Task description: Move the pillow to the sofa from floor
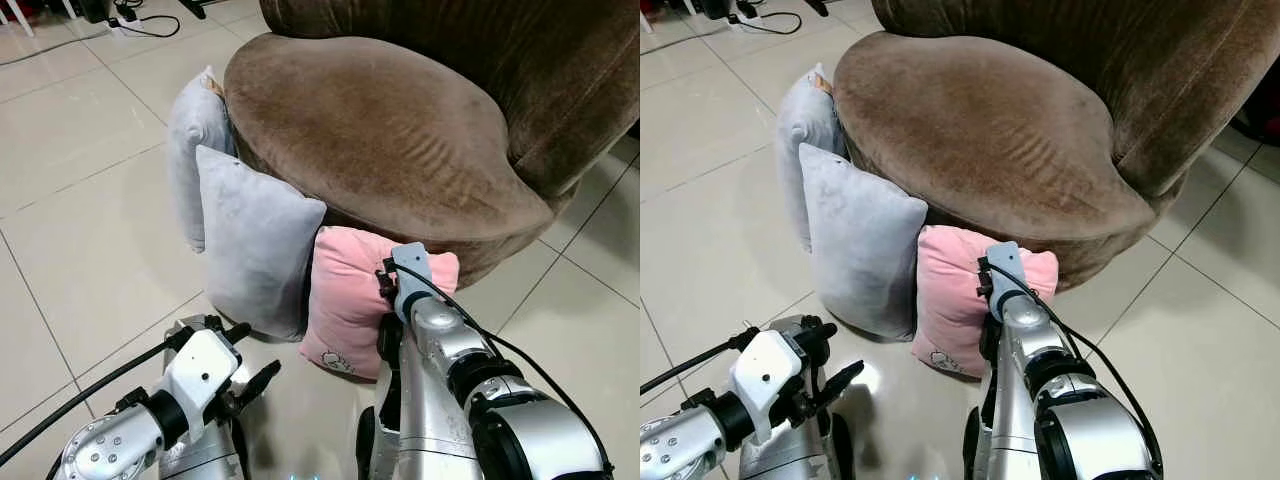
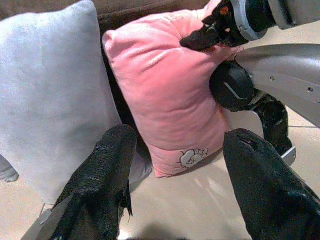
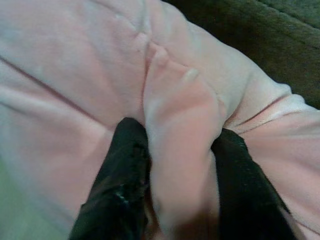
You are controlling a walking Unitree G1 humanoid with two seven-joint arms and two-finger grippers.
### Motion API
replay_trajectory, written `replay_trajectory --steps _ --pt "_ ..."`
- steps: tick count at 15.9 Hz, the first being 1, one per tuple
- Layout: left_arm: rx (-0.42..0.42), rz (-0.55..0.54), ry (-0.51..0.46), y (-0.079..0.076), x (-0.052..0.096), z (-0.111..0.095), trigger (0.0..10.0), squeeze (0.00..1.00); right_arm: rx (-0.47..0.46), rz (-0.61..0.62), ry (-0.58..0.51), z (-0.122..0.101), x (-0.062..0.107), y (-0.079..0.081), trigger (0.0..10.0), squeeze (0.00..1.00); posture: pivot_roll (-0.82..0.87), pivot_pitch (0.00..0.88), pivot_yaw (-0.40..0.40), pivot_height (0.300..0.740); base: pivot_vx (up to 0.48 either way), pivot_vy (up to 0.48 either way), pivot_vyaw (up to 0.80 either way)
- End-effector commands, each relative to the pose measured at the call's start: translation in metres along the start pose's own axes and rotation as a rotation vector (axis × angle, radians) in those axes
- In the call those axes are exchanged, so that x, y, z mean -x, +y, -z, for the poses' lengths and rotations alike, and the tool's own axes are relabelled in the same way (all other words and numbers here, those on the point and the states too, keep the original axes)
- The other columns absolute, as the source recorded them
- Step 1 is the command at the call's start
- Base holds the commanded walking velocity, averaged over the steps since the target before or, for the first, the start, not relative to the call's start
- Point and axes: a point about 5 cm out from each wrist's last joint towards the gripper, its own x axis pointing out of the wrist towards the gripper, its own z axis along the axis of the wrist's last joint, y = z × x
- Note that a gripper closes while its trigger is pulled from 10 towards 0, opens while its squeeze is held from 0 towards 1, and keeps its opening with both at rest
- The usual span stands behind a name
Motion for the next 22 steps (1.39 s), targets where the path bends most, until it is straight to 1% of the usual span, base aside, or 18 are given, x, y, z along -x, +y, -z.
replay_trajectory --steps 1,8,10,12,14,15,17,19,21,22 --pt "0.010 0.022 0.006 -0.003 -0.001 0.002 10.0 0.00 -0.002 -0.037 0.054 0.014 0.002 0.006 0.0 0.00 0.10 0.157 -0.055 0.421 0.000 0.000 0.00" --pt "-0.001 0.025 0.003 -0.002 -0.005 0.003 10.0 0.00 0.006 -0.112 0.040 0.016 0.003 0.015 0.0 0.00 0.10 0.127 -0.054 0.421 0.000 0.000 0.00" --pt "-0.005 0.027 0.001 -0.002 -0.006 0.003 10.0 0.00 0.031 -0.145 0.029 0.017 0.004 0.018 0.0 0.00 0.10 0.121 -0.052 0.421 0.000 0.000 0.00" --pt "-0.007 0.029 -0.002 -0.001 -0.007 0.003 10.0 0.00 0.098 -0.249 0.000 0.018 0.006 0.028 0.0 0.00 0.10 0.115 -0.051 0.421 0.000 0.000 0.00" --pt "-0.011 0.027 -0.005 0.000 -0.009 0.003 10.0 0.00 0.202 -0.385 -0.012 0.022 0.010 0.034 0.0 0.00 0.10 0.111 -0.052 0.421 0.000 0.000 0.00" --pt "-0.014 0.026 -0.008 0.000 -0.010 0.003 10.0 0.00 0.258 -0.435 -0.010 0.024 0.012 0.034 0.0 0.00 0.10 0.108 -0.053 0.421 0.000 0.000 0.00" --pt "-0.016 0.026 -0.012 0.001 -0.011 0.003 10.0 0.00 0.334 -0.497 -0.006 0.027 0.014 0.032 0.0 0.00 0.10 0.104 -0.052 0.421 0.000 0.000 0.00" --pt "-0.020 0.029 -0.015 0.001 -0.012 0.002 10.0 0.00 0.406 -0.536 0.004 0.030 0.017 0.025 0.0 0.00 0.10 0.100 -0.052 0.421 0.000 0.000 0.00" --pt "-0.024 0.030 -0.018 0.002 -0.013 0.002 10.0 0.00 0.393 -0.521 -0.010 0.027 0.017 0.017 0.0 0.00 0.09 0.096 -0.049 0.421 0.000 0.000 0.00" --pt "-0.027 0.031 -0.020 0.003 -0.014 0.002 10.0 0.00 0.356 -0.525 -0.038 0.023 0.017 0.013 0.0 0.00 0.09 0.094 -0.048 0.421 0.000 0.000 0.00"
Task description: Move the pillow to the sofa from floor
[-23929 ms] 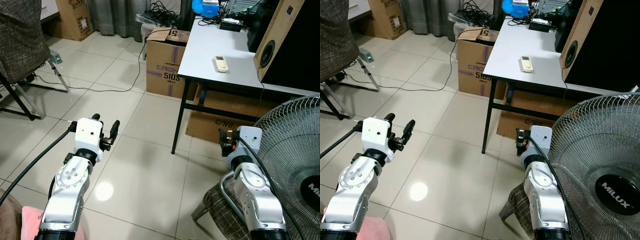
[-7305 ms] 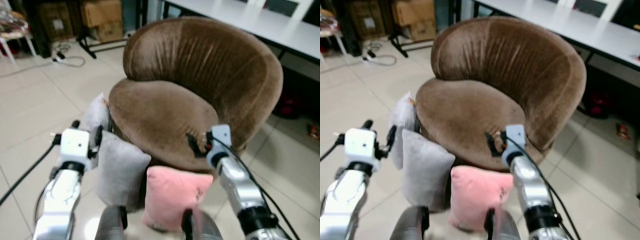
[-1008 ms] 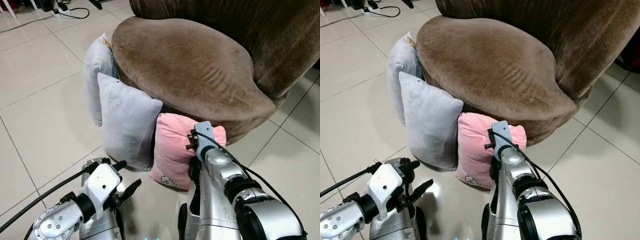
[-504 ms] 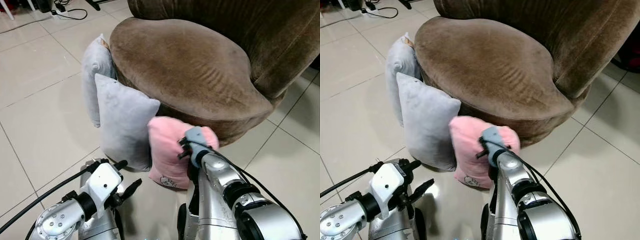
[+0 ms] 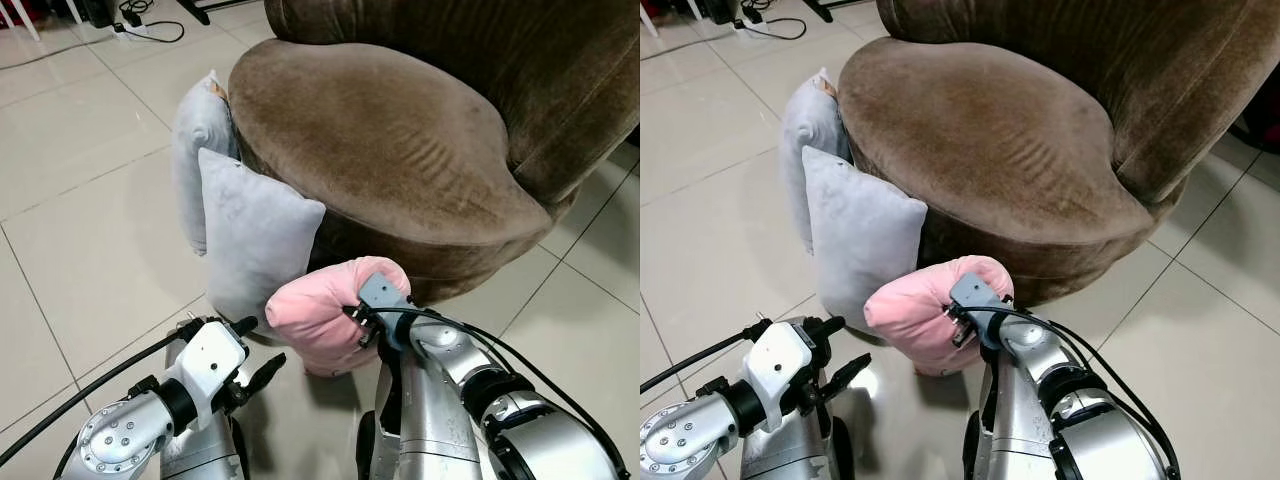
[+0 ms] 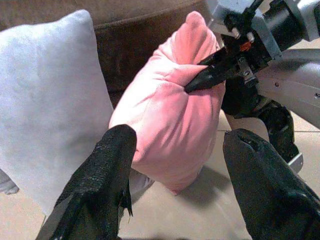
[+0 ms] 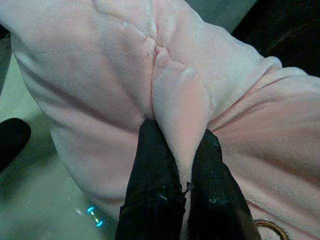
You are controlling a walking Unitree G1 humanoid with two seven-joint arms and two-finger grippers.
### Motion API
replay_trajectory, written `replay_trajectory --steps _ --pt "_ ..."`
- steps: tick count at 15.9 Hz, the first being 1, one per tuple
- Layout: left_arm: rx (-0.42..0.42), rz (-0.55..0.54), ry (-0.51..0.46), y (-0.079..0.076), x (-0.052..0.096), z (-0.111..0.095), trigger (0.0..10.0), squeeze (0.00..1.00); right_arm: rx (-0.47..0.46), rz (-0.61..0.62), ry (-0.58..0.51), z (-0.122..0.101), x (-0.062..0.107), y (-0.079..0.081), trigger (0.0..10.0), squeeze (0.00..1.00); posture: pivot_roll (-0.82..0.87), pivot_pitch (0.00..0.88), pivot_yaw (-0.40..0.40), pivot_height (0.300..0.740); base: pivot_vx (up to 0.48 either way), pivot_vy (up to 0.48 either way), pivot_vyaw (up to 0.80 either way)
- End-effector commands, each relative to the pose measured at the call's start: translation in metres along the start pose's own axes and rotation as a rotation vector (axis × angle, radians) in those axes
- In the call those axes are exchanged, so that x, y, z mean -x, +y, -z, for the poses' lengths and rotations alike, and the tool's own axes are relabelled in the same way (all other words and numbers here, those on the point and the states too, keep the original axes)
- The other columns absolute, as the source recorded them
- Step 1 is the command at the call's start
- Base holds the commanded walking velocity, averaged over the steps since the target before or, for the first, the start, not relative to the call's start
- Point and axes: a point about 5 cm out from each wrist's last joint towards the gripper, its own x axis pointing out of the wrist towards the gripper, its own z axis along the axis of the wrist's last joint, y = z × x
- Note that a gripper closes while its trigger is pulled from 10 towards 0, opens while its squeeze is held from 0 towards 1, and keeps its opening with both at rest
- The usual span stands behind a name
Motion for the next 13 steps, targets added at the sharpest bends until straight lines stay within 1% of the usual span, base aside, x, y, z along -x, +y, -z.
replay_trajectory --steps 1,2,3,5,6,7,8,9,13 --pt "-0.009 0.011 0.000 -0.002 -0.001 0.001 10.0 0.00 -0.036 -0.024 -0.061 0.000 0.006 -0.003 0.0 0.00 0.09 0.090 -0.048 0.421 0.000 0.000 0.00" --pt "-0.011 0.011 -0.001 -0.001 -0.002 0.001 10.0 0.00 -0.027 -0.068 -0.112 -0.003 0.010 -0.003 0.0 0.00 0.09 0.086 -0.050 0.421 0.000 0.000 0.00" --pt "-0.014 0.011 -0.003 0.000 -0.002 0.001 10.0 0.00 0.004 -0.145 -0.164 -0.003 0.019 -0.001 0.0 0.00 0.09 0.073 -0.052 0.421 0.000 0.000 0.00" --pt "-0.016 0.010 -0.005 0.000 -0.002 0.001 10.0 0.00 0.038 -0.209 -0.199 -0.003 0.029 0.002 0.0 0.00 0.09 0.067 -0.052 0.421 0.000 0.000 0.00" --pt "-0.020 0.010 -0.009 0.000 -0.002 0.001 10.0 0.00 0.077 -0.282 -0.241 -0.003 0.047 0.006 0.0 0.00 0.09 0.056 -0.053 0.421 0.000 0.000 0.00" --pt "-0.023 0.009 -0.014 0.000 -0.001 0.000 10.0 0.00 0.090 -0.336 -0.288 -0.008 0.064 0.010 0.0 0.00 0.08 0.046 -0.048 0.421 0.000 0.000 0.00" --pt "-0.023 0.001 -0.023 0.000 -0.001 -0.001 10.0 0.00 0.073 -0.348 -0.345 -0.019 0.079 0.011 0.0 0.00 0.08 0.037 -0.046 0.421 0.000 0.000 0.00" --pt "-0.015 -0.019 -0.037 0.003 0.001 -0.002 10.0 0.00 0.037 -0.325 -0.412 -0.033 0.092 0.007 0.0 0.00 0.07 0.031 -0.045 0.421 0.000 0.000 0.00" --pt "-0.015 -0.019 -0.037 0.003 0.001 -0.002 10.0 0.00 0.037 -0.325 -0.412 -0.033 0.092 0.007 0.0 0.00 0.07 0.031 -0.045 0.421 0.000 0.000 0.00"
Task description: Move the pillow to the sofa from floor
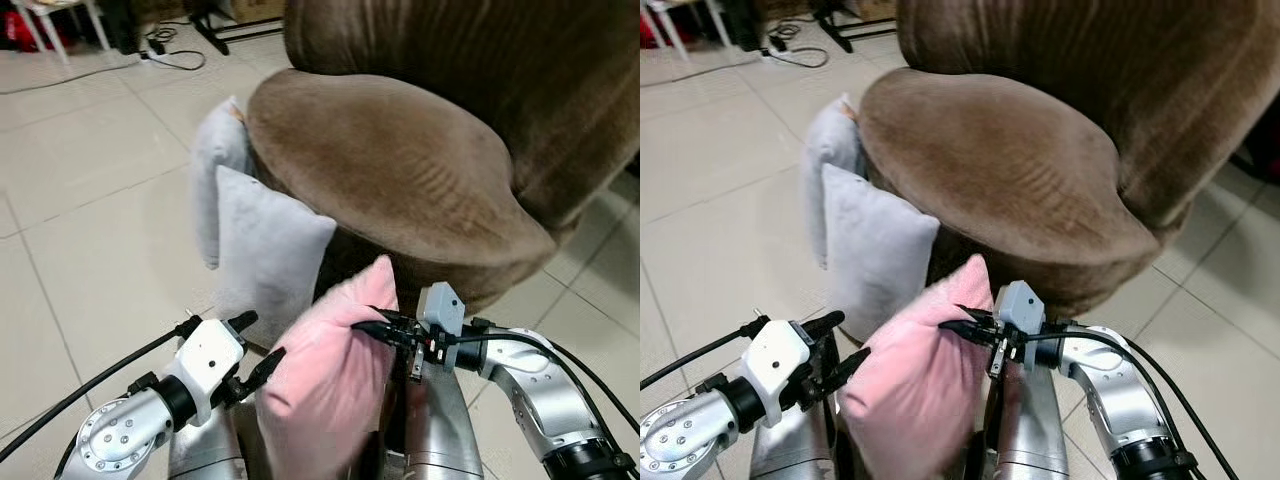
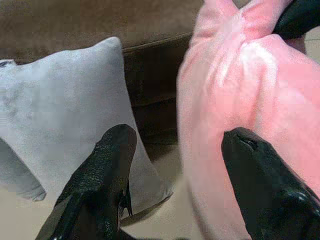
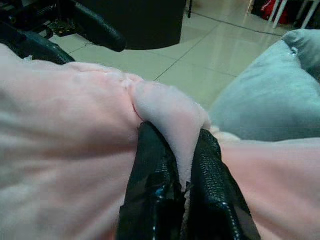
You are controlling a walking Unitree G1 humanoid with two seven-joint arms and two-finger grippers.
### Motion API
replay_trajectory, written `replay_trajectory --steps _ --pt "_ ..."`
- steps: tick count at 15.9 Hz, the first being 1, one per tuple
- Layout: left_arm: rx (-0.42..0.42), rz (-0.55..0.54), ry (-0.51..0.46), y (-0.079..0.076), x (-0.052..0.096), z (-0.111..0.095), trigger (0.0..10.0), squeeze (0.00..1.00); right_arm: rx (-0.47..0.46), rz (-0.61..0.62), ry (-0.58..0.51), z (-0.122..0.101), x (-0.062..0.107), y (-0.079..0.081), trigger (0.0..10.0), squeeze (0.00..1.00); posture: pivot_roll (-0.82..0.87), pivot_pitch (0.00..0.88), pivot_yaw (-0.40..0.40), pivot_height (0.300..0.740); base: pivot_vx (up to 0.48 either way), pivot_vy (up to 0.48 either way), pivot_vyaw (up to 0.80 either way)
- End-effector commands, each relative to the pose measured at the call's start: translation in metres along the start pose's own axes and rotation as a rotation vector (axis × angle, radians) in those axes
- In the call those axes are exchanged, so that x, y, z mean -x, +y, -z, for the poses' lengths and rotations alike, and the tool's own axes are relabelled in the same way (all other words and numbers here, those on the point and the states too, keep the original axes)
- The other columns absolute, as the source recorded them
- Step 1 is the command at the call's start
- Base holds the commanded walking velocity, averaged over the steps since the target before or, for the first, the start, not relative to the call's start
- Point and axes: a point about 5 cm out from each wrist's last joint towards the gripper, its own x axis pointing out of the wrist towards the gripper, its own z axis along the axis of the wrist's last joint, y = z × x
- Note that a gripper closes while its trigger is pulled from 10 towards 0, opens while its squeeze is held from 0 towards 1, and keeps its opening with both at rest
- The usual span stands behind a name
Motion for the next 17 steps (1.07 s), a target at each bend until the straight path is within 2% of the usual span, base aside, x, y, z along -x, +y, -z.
replay_trajectory --steps 1,12,13,14,15,17 --pt "-0.007 0.003 -0.011 0.000 0.000 -0.002 10.0 0.00 0.012 0.012 -0.022 -0.005 0.003 -0.003 0.0 0.00 0.07 0.031 -0.045 0.421 0.000 0.000 0.00" --pt "-0.007 0.003 -0.011 0.000 0.000 -0.002 10.0 0.00 0.012 0.012 -0.022 -0.005 0.003 -0.003 0.0 0.00 0.07 0.031 -0.045 0.421 0.000 0.000 0.00" --pt "-0.001 -0.013 -0.021 0.002 0.001 -0.004 10.0 0.00 -0.020 0.036 -0.059 -0.020 0.010 -0.002 0.0 0.00 0.07 0.021 -0.043 0.421 0.000 0.000 0.00" --pt "-0.076 -0.168 -0.094 0.048 -0.004 -0.025 10.0 0.00 -0.125 0.627 -0.237 -0.063 0.023 -0.041 10.0 0.00 0.03 0.000 -0.040 0.431 0.000 0.000 0.00" --pt "-0.098 -0.234 -0.128 0.065 -0.006 -0.035 10.0 0.00 -0.208 0.875 -0.286 -0.068 0.031 -0.053 10.0 0.00 0.04 0.000 -0.044 0.441 0.000 0.000 0.00" --pt "-0.096 -0.238 -0.123 0.064 -0.008 -0.032 10.0 0.00 -0.240 0.898 -0.271 -0.058 0.030 -0.052 10.0 0.00 0.04 0.000 -0.044 0.456 0.000 0.000 0.00"
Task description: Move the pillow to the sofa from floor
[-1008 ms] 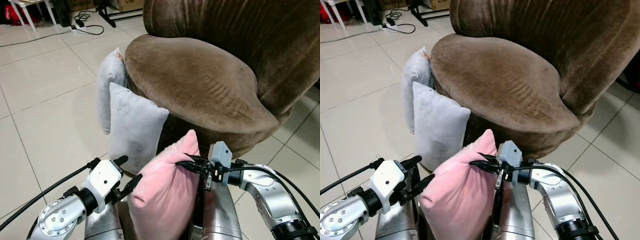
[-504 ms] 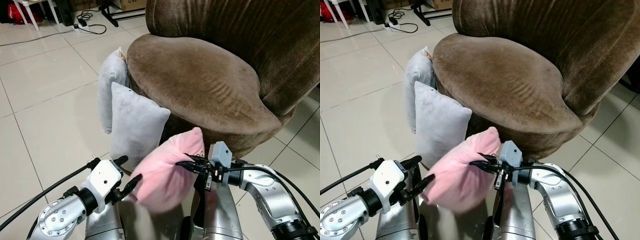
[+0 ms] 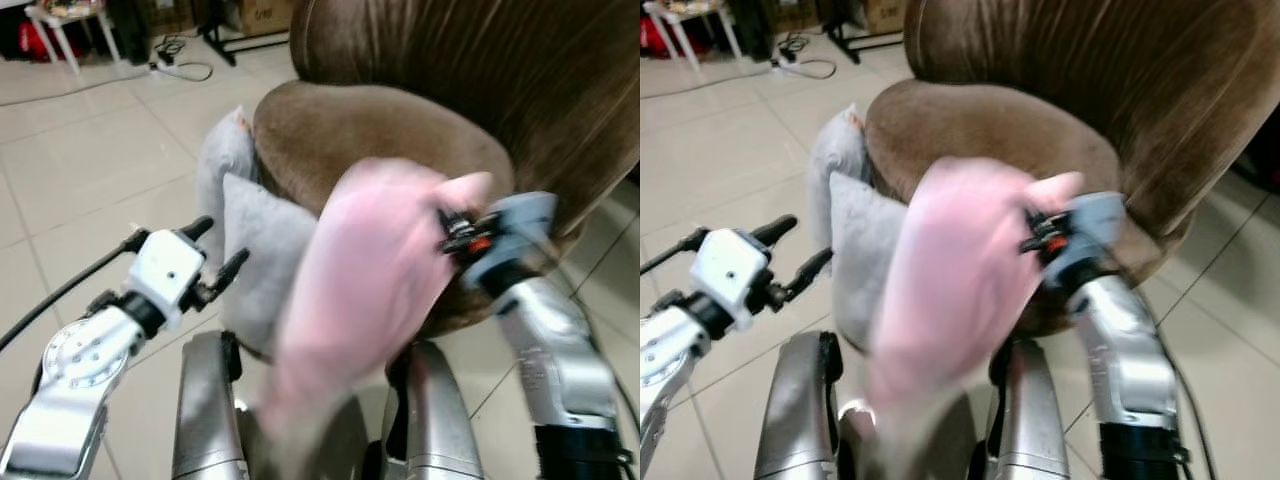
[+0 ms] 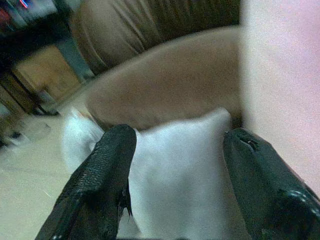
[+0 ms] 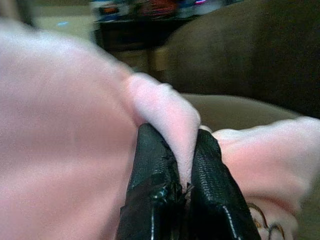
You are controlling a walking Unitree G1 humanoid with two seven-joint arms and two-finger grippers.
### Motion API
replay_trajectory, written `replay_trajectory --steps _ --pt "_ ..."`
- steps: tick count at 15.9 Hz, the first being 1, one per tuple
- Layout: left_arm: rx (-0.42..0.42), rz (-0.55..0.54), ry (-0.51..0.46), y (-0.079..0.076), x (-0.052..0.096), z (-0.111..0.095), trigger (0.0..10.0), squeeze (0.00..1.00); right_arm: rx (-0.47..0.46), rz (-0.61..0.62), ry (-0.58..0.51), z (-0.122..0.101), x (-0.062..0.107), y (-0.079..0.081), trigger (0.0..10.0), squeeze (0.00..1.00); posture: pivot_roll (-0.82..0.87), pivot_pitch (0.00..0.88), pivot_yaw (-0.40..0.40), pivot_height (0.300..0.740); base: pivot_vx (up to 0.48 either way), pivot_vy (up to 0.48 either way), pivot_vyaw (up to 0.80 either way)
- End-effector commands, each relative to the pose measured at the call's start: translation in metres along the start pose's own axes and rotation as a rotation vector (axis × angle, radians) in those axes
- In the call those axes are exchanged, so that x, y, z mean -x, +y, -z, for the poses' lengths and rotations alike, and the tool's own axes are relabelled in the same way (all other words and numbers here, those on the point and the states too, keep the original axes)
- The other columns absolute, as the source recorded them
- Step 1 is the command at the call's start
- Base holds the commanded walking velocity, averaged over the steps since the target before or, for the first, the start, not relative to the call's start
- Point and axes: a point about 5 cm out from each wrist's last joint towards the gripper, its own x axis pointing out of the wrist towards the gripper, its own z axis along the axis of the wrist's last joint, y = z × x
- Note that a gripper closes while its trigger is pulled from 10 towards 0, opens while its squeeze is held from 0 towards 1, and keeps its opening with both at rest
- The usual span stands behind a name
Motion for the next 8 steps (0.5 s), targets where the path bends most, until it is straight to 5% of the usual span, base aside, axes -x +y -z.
replay_trajectory --steps 1,4,8 --pt "0.017 0.011 0.019 -0.005 -0.002 0.005 10.0 0.00 -0.019 0.014 0.029 0.009 0.002 0.000 10.0 0.00 0.04 0.000 -0.043 0.461 0.000 0.000 0.00" --pt "0.015 -0.041 0.006 -0.004 -0.007 0.005 10.0 0.00 -0.037 0.056 0.022 0.002 0.002 0.002 10.0 0.00 0.03 0.000 -0.035 0.476 0.000 0.000 0.00" --pt "0.003 -0.168 -0.036 0.009 -0.025 -0.001 10.0 0.00 -0.072 0.199 -0.096 -0.036 -0.008 -0.004 10.0 0.00 0.02 0.000 -0.027 0.511 0.000 0.000 0.00"
